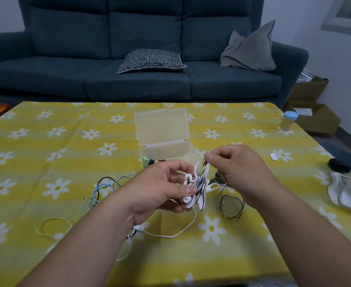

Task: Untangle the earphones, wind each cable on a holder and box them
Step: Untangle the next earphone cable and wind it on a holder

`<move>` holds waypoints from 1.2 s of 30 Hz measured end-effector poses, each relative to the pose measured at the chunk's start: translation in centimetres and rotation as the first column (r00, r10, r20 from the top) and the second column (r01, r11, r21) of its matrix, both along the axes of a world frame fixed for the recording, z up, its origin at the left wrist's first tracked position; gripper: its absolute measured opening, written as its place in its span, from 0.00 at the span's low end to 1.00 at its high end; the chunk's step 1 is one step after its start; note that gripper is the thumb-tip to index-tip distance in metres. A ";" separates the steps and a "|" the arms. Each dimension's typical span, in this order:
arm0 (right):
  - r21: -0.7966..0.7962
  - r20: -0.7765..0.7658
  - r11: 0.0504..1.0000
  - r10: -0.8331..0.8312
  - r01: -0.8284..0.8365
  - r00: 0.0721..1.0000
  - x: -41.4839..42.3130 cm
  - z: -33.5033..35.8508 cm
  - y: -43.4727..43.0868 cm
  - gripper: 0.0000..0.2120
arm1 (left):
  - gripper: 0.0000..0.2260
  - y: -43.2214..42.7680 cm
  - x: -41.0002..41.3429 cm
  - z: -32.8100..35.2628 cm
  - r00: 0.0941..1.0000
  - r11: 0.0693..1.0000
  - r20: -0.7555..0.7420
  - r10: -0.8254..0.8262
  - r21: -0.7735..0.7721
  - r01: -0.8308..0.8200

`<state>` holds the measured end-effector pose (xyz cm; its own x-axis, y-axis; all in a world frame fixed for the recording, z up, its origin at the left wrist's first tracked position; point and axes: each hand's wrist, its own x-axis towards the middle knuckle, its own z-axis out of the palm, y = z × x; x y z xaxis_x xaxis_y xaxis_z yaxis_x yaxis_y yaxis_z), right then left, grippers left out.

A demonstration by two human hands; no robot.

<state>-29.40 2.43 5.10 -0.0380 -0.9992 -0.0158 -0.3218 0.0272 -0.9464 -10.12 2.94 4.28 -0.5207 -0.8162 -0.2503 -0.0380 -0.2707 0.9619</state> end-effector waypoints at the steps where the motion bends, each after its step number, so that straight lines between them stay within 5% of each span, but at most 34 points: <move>1: 0.011 -0.002 1.000 0.001 -0.001 1.000 0.0 -0.1 0.0 0.13 | 0.10 0.0 0.1 0.0 1.000 1.000 -0.004 -0.009 0.012 0.009; 5: 0.106 -0.047 0.993 0.057 -0.051 0.997 0.2 -0.5 0.1 0.16 | 0.12 0.0 0.5 0.1 0.999 0.999 -0.035 0.001 0.038 0.001; 9: 0.242 -0.062 0.946 0.236 -0.214 0.970 1.0 -1.1 0.8 0.24 | 0.15 -0.2 -0.1 0.2 0.965 0.975 -0.144 0.220 0.073 -0.211; 19: 0.323 -0.010 0.831 0.481 -0.452 0.877 2.5 0.1 2.1 0.13 | 0.09 -1.0 0.6 -0.6 0.901 0.900 -0.055 0.431 -0.038 -0.433; 24: 0.179 0.071 0.903 0.384 -0.391 0.921 2.1 1.2 1.9 0.12 | 0.10 -0.8 0.4 -0.9 0.921 0.911 0.060 0.385 -0.183 -0.369; 30: 0.040 0.065 0.995 0.093 -0.096 0.994 0.5 1.2 0.8 0.12 | 0.10 -0.4 0.1 -0.4 0.979 0.976 0.075 0.191 -0.122 -0.181; 36: -0.009 0.013 1.000 0.009 -0.009 1.000 0.0 0.7 0.4 0.14 | 0.11 -0.2 0.4 0.0 0.996 0.997 0.080 0.049 -0.064 -0.043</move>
<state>-29.45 2.82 5.78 -0.0286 -0.9996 -0.0076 -0.3096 0.0161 -0.9507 -9.68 2.72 4.28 -0.4622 -0.8541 -0.2384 -0.1058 -0.2138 0.9711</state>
